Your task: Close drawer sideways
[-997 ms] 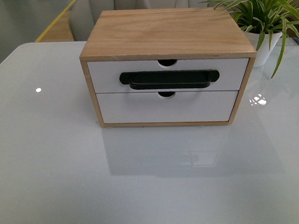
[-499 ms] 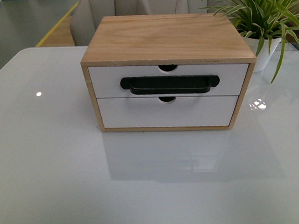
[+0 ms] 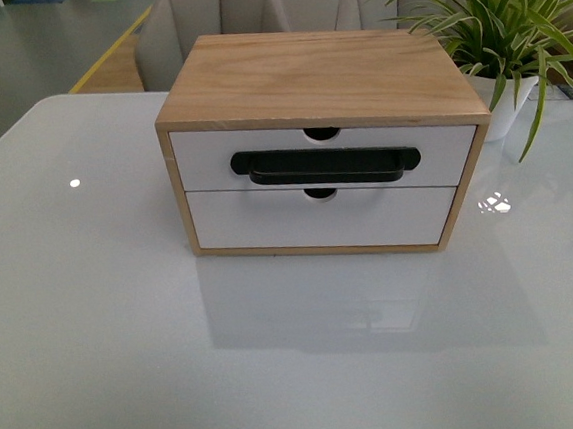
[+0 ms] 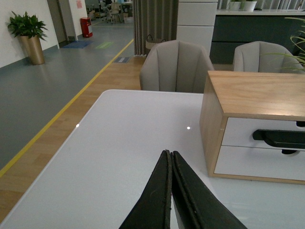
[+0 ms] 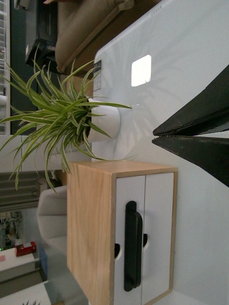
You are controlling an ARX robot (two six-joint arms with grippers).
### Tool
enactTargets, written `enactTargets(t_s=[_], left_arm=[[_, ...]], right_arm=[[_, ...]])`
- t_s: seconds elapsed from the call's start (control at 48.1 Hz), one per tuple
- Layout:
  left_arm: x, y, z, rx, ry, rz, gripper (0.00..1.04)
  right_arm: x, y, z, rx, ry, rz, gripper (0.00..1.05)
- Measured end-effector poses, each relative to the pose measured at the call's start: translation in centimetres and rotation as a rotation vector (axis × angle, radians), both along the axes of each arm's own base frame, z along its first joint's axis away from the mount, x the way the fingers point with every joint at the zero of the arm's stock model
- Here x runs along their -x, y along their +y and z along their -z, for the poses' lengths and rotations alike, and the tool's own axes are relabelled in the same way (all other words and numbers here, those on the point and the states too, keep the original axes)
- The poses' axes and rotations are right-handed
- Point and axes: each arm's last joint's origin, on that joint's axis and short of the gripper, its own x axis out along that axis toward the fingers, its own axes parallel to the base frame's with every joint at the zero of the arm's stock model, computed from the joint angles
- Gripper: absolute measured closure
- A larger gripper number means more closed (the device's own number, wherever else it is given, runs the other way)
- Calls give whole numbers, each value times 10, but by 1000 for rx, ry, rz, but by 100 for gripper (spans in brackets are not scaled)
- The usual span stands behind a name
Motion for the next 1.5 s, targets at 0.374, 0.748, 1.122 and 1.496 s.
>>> enactTargets(t_s=[0.374,0.748,1.122,1.496], left_arm=[[15,0,4,0,15,0,103],[16,0,3,0,6,0,103],[16,0,3,1,6,0,44],[16,0,3,0,6,0,9]], right_arm=[[14,0,5,0,34,2,103],[17,0,3,0,6,0,99],[17,0,3,0,6,0,33],[17,0,3,-1,6,0,9]])
